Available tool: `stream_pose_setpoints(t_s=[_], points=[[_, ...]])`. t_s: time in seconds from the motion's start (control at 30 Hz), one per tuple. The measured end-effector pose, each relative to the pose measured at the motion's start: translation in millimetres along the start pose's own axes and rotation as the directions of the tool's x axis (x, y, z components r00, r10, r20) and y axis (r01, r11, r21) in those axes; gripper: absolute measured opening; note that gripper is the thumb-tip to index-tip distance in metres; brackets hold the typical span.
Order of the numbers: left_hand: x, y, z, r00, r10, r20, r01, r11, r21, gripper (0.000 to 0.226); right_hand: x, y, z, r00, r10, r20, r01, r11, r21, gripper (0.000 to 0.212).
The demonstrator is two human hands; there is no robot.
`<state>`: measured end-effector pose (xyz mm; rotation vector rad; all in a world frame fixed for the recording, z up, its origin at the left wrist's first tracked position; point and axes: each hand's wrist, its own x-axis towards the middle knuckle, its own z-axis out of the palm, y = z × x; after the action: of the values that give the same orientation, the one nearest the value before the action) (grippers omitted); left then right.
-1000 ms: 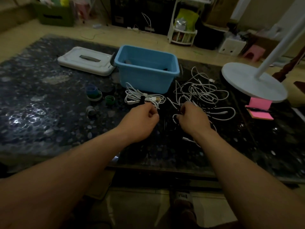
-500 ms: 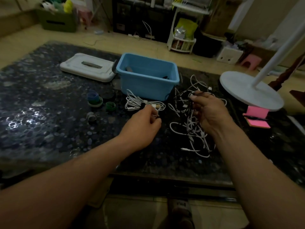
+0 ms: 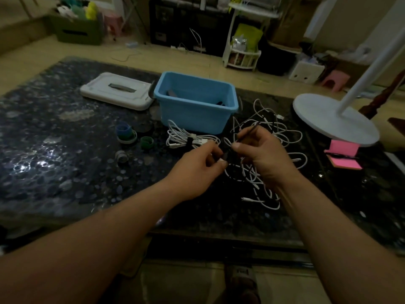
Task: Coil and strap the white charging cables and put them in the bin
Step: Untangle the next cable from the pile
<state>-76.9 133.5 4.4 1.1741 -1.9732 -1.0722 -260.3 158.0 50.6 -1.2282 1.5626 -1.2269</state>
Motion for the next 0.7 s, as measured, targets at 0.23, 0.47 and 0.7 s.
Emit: stream_pose_setpoints(t_s=[0.23, 0.47, 0.7], points=[[9.0, 9.4, 2.2, 0.957, -0.275, 0.089, 0.266, 0.716, -0.645, 0.012, -5.9, 6.6, 5.2, 0.979, -0.086, 0.183, 0.106, 0.989, -0.103, 0.024], [15.7, 5.4, 0.9, 0.902, -0.407, 0.145, 0.364, 0.533, -0.764, 0.027, -3.4, 13.3, 0.4, 0.997, -0.068, 0.037, 0.072, 0.991, -0.117, 0.022], [6.6, -6.3, -0.8, 0.986, -0.131, -0.107, 0.152, 0.962, 0.227, 0.067, 3.6, 4.0, -16.5, 0.973, -0.032, -0.228, 0.030, 0.999, -0.011, 0.018]])
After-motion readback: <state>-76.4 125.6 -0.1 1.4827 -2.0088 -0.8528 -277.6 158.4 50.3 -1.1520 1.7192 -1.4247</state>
